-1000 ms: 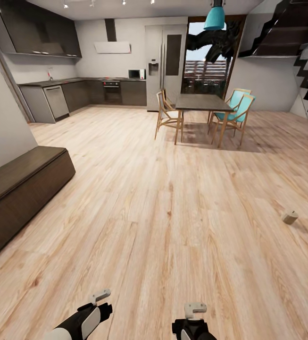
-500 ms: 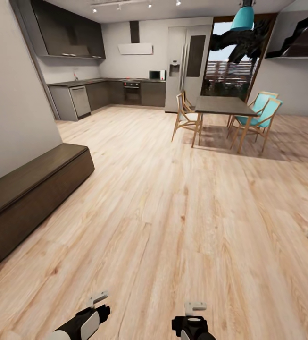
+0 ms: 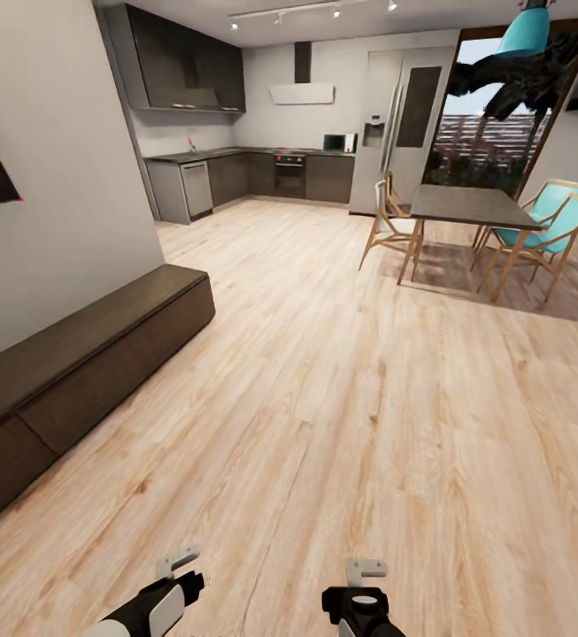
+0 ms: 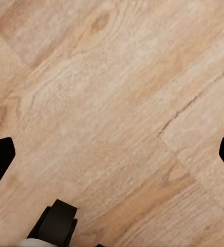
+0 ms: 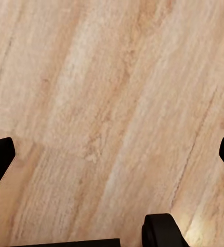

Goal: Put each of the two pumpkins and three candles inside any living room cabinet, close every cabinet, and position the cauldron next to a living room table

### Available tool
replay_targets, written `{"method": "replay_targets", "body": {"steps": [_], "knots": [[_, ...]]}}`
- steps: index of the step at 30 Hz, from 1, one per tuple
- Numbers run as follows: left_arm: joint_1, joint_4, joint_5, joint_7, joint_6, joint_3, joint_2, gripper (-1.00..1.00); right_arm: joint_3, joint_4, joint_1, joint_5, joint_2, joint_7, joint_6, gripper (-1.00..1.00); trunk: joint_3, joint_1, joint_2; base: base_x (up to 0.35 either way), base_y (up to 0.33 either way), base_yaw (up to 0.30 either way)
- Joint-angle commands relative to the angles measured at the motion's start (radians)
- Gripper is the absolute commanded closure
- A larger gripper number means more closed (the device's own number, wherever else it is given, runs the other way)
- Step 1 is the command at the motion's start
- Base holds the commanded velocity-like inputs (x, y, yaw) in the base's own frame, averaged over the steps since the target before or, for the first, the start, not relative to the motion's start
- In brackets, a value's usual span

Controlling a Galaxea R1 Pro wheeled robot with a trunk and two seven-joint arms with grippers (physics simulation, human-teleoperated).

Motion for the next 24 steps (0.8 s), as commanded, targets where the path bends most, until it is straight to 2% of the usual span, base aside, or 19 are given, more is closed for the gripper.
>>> {"method": "replay_targets", "body": {"steps": [1,4,8,11,14,18,24], "knots": [[0.000,-0.002,0.004,0.006,0.006,-0.005,0.001,-1.00,0.006,-0.002,0.000,-0.008,-0.001,-0.009,0.003,-1.00,0.002,-0.004,0.007,0.000,0.000,0.281],[0.000,0.001,0.005,0.008,0.006,-0.001,0.003,-1.00,0.006,-0.002,0.000,-0.007,-0.001,-0.009,-0.011,-1.00,0.012,-0.016,0.028,0.000,0.000,0.281],[0.000,0.004,0.004,0.008,0.005,0.000,0.003,-1.00,0.006,0.021,0.000,-0.007,-0.001,-0.009,-0.076,-1.00,0.024,-0.031,0.056,0.000,0.000,0.281],[0.000,0.004,0.004,0.007,0.005,0.000,0.002,-1.00,0.007,0.025,0.001,-0.007,0.000,-0.009,-0.085,-1.00,0.032,-0.042,0.077,0.000,0.000,0.281],[0.000,0.004,0.004,0.006,-0.012,0.000,0.000,-1.00,0.008,0.027,0.001,-0.007,0.000,-0.010,-0.087,-1.00,0.031,-0.042,0.077,0.000,0.000,0.281],[0.003,0.026,0.003,0.006,-0.081,-0.001,-0.004,-1.00,0.009,0.027,0.001,-0.007,0.001,-0.010,-0.088,-1.00,0.029,-0.042,0.077,0.048,0.000,0.281],[0.003,0.041,0.003,0.006,-0.100,0.000,-0.004,-1.00,0.009,0.027,0.001,-0.005,0.001,-0.010,-0.088,-1.00,0.026,-0.042,0.077,0.291,-0.003,0.281]]}}
